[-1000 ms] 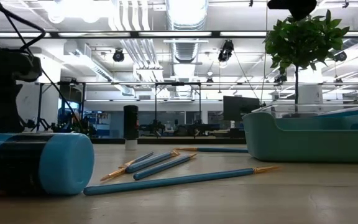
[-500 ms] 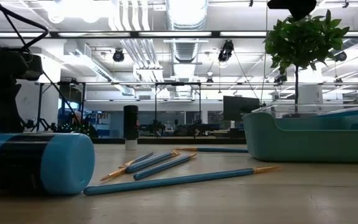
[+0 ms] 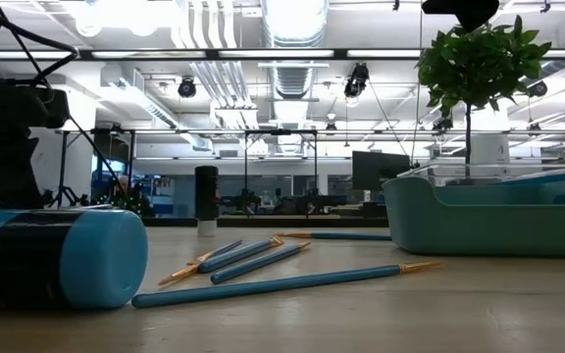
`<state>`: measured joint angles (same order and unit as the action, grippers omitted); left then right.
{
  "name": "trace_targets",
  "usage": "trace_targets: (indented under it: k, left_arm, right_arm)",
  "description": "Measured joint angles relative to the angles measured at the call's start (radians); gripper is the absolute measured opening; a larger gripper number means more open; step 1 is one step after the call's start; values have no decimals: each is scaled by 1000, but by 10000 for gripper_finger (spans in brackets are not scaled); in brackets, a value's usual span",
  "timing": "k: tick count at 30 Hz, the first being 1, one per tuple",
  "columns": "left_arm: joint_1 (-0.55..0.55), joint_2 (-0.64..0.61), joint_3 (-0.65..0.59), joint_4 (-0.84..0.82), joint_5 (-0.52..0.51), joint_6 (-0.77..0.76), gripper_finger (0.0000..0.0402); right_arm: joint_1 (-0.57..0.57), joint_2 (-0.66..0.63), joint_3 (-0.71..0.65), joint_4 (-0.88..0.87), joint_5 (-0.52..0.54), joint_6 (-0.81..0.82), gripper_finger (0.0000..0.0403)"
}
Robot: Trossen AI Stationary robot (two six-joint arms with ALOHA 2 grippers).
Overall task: Pick & Place Paint Supplies
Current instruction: Put the red paint bottle into the green bin
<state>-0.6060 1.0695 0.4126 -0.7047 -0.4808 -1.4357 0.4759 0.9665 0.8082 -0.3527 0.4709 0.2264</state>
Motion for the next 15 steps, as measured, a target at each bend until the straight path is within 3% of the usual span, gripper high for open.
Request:
trace_targets:
  k: [15]
  left_arm:
    - [0, 0, -2, 3, -78, 25, 62]
  right_arm:
    - [0, 0, 0, 0, 0, 2, 171]
